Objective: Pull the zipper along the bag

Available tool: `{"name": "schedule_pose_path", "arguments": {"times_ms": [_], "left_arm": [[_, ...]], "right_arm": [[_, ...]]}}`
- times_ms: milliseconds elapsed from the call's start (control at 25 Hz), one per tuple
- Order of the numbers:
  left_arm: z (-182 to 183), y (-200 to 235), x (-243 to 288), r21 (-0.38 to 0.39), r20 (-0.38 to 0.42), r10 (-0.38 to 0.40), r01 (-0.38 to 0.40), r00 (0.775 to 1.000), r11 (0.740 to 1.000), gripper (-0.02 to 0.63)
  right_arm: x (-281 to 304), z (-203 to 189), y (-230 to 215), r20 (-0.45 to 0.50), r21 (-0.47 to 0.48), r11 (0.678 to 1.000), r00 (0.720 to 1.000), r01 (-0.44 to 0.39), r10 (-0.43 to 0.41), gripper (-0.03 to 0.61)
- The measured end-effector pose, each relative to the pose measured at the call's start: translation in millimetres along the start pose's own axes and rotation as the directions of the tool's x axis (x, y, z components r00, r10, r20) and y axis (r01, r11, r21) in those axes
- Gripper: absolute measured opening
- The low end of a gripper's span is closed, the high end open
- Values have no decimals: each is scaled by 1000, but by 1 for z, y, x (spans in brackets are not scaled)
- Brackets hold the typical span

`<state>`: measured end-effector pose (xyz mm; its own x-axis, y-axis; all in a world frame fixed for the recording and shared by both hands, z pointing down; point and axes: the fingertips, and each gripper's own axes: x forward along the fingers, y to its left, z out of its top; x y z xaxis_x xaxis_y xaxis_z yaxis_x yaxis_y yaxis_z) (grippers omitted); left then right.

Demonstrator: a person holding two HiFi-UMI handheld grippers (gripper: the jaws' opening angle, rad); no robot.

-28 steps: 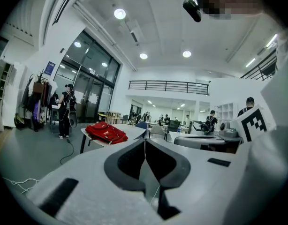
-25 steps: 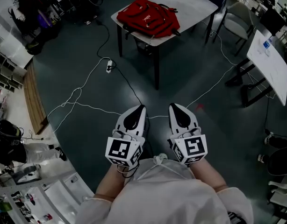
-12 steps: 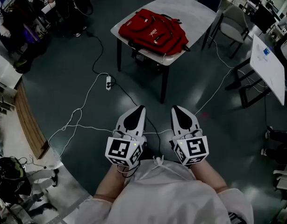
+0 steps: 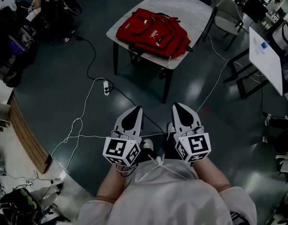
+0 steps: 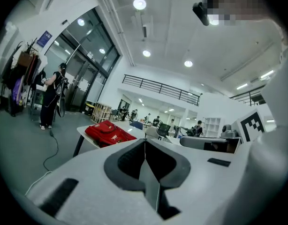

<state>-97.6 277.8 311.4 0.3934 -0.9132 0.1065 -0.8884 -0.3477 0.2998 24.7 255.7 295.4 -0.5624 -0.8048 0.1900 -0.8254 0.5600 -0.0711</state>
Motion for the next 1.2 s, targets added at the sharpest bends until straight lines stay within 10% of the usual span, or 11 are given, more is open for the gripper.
{"name": "schedule_pose_path", "arguments": {"times_ms": [520,1200], "left_arm": [[4,58,88,0,-46,28,-28,999,1000,20],[13,112,368,29,-177,-45,50,983,998,20]], "right_arm": [[101,-2,-44,-23,30,999,999,-29,29,26],[299,-22,-251,-214,124,992,977,30,-2,26]]}}
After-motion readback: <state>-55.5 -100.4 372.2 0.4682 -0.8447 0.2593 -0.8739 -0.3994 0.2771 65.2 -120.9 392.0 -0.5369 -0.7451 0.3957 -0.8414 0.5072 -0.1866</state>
